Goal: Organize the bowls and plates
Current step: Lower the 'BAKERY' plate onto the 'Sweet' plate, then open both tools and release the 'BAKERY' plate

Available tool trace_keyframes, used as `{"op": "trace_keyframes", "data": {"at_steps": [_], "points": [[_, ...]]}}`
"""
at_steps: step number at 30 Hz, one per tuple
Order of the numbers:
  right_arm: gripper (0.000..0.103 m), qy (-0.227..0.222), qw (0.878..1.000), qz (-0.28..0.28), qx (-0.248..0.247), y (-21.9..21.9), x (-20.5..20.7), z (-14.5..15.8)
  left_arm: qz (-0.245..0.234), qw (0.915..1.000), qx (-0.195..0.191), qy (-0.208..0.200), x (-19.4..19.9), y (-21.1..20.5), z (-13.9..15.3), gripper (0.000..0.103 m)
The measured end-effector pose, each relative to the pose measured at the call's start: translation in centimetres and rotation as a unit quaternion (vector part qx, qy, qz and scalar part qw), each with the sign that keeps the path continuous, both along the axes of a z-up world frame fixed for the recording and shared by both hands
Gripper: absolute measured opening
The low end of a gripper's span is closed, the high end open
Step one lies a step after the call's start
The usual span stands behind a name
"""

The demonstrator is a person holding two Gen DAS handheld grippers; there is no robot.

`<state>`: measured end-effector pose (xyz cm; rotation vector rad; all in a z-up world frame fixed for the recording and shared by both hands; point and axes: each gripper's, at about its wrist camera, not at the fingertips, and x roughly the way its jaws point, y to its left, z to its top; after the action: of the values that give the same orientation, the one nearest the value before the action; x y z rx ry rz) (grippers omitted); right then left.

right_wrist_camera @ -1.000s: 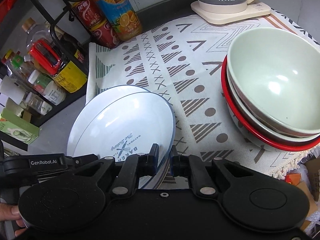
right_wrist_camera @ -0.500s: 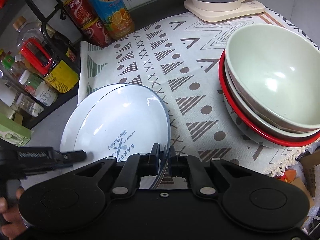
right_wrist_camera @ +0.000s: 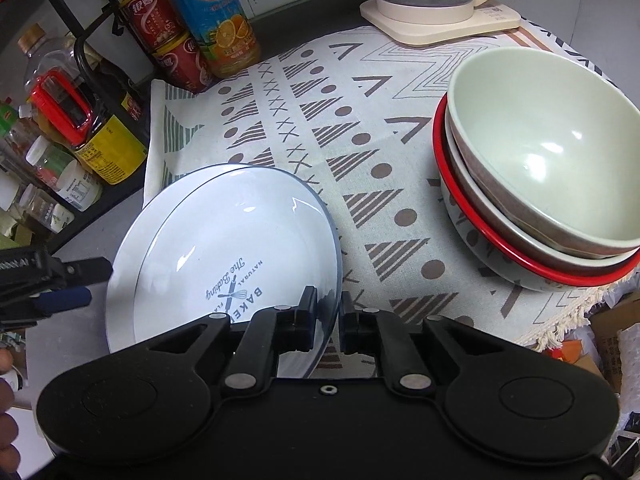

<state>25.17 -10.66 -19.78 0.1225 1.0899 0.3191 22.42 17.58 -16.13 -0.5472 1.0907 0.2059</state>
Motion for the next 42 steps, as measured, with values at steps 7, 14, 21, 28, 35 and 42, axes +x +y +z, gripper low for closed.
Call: {"op": "trace_keyframes", "data": {"at_steps": [7,14,21,28,35,42], "points": [[0.011,-0.003,1.000,0.005,-0.001,0.1,0.0,-0.1,-0.007,0.9997,0.003,0.025,0.3,-1.0,-1.5,0.054],[0.016,-0.003,1.000,0.010,-0.005,0.1,0.1,-0.4,-0.002,0.9993,0.012,0.034,0.3,-0.9,-2.7,0.054],[0.021,-0.007,1.000,0.023,-0.014,0.6,0.4,-0.9,-0.003,0.9997,0.016,0.018,0.1,-0.9,-2.7,0.050],[0.023,0.005,1.000,0.027,-0.016,1.2,0.6,-1.7,0.009,0.9999,0.011,0.001,-0.2,-0.5,-2.4,0.036],[0.030,0.007,0.999,0.030,-0.010,1.1,0.8,-2.0,0.019,0.9998,0.002,-0.002,-0.6,0.1,-2.2,0.026],[0.036,0.006,0.999,0.034,-0.009,1.7,0.7,-2.0,0.027,0.9996,-0.002,-0.003,-0.9,0.6,-2.2,0.018]]}}
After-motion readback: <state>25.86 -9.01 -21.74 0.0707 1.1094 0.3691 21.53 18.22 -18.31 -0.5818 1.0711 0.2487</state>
